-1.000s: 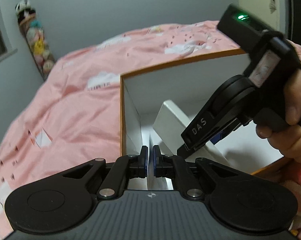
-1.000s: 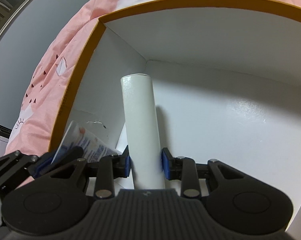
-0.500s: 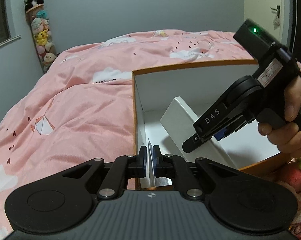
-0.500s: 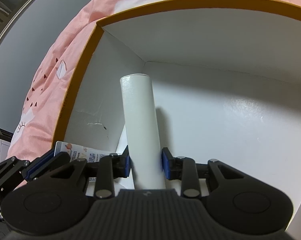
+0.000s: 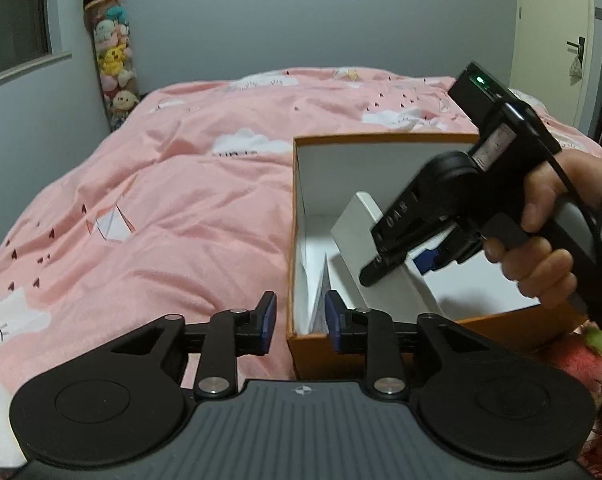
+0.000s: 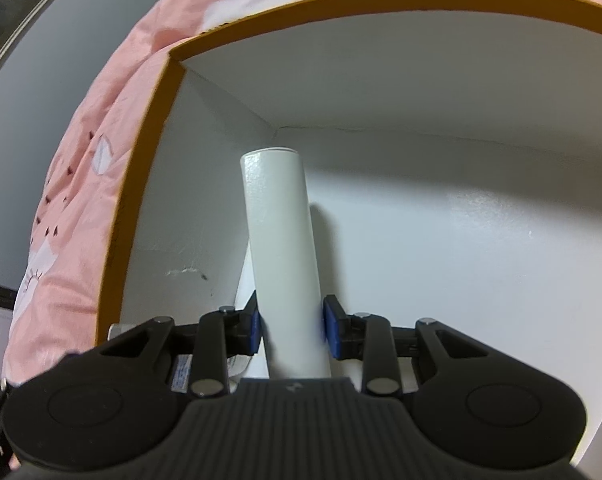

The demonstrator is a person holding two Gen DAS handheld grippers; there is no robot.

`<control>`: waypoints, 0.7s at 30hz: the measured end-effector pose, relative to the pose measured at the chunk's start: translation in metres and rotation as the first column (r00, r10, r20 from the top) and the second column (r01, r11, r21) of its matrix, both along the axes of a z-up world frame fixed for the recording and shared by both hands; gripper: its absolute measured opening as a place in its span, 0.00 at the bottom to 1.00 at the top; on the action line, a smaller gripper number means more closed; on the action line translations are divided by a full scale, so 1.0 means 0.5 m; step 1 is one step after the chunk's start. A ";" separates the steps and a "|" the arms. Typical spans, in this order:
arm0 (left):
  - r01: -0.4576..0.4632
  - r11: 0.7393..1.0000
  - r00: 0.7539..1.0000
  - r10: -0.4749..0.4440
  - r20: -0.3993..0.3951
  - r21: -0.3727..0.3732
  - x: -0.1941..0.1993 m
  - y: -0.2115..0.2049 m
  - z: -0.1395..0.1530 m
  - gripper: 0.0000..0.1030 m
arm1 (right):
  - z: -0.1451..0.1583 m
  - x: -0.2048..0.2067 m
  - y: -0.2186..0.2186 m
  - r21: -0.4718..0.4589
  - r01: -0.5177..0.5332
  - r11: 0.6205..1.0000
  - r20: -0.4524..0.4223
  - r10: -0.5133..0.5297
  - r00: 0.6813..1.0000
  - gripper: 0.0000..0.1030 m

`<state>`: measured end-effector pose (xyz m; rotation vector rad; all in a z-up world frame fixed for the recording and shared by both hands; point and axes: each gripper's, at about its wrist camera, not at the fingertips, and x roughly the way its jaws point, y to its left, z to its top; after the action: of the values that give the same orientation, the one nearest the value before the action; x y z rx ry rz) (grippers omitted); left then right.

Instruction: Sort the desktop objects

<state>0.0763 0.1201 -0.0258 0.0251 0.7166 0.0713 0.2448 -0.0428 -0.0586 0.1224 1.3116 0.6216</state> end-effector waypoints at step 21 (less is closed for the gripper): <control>-0.034 0.997 0.999 0.034 -0.002 -0.064 -0.006 0.010 -0.006 0.49 | 0.004 0.000 0.000 -0.053 0.057 0.997 0.048 -0.054 0.997 0.30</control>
<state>0.0731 0.1250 -0.0288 -0.0486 0.7201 0.0811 0.2447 -0.0429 -0.0564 0.0988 1.2751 0.5379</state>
